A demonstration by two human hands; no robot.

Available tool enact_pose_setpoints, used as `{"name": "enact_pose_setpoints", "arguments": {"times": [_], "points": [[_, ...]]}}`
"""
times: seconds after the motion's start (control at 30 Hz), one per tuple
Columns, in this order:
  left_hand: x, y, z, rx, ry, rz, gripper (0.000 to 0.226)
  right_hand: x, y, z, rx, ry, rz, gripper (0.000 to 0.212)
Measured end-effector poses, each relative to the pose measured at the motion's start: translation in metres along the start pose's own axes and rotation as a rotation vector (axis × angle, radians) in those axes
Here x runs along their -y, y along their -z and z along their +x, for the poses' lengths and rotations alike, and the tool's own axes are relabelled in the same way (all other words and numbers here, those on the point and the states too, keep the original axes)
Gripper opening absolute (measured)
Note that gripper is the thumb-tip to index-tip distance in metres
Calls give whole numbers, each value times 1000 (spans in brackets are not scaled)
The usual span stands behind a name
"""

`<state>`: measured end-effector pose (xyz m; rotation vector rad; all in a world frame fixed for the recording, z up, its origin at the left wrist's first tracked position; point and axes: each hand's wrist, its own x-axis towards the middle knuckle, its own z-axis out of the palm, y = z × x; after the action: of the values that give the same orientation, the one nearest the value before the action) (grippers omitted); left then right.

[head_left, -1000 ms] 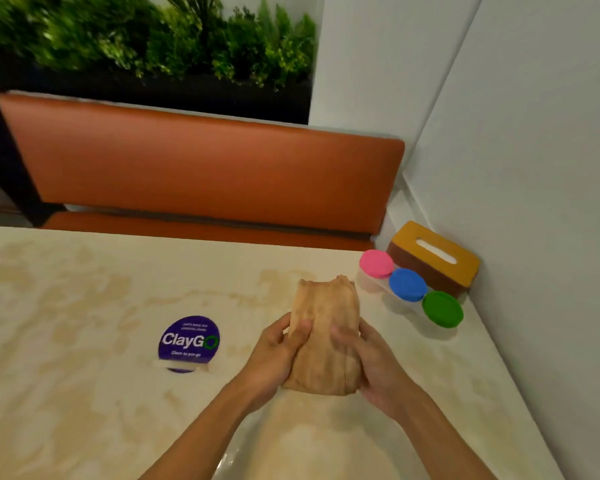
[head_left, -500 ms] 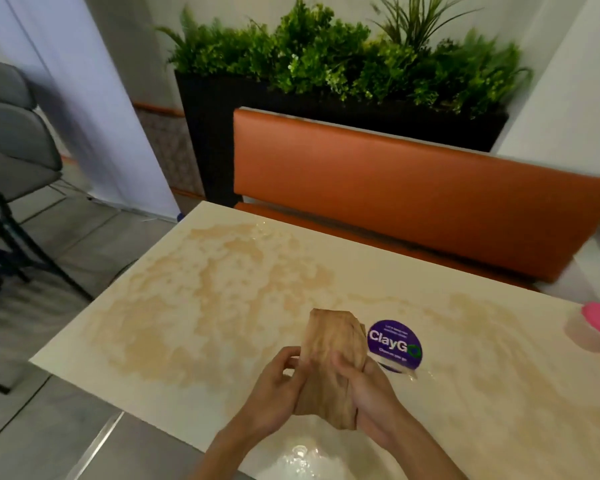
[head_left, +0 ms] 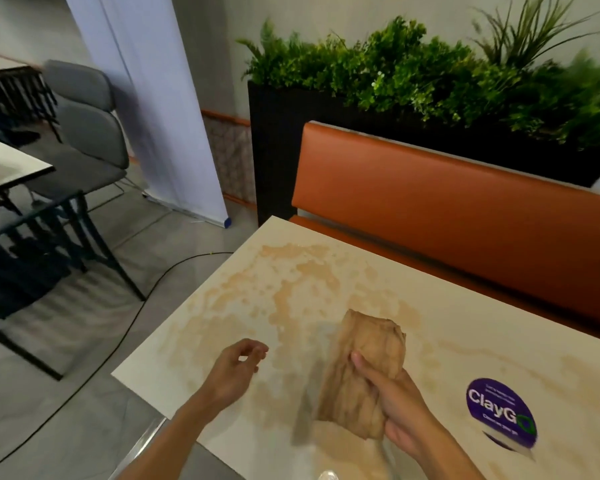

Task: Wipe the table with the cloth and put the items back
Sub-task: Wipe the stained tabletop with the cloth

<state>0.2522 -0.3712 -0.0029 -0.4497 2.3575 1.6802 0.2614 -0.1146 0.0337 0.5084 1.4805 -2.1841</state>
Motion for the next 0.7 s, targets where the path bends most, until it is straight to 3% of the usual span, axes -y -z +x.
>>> {"name": "enact_pose_setpoints", "arguments": {"times": [0.13, 0.3, 0.53, 0.7], "points": [[5, 34, 48, -38, -31, 98, 17, 20, -34, 43, -84, 103, -150, 47], [18, 75, 120, -65, -23, 221, 13, 50, -62, 118, -234, 209, -399, 26], [18, 119, 227, -16, 15, 422, 37, 104, -92, 227, -242, 254, -649, 21], [22, 129, 276, 68, -87, 617, 52, 130, -106, 285, -271, 257, -858, 26]]}}
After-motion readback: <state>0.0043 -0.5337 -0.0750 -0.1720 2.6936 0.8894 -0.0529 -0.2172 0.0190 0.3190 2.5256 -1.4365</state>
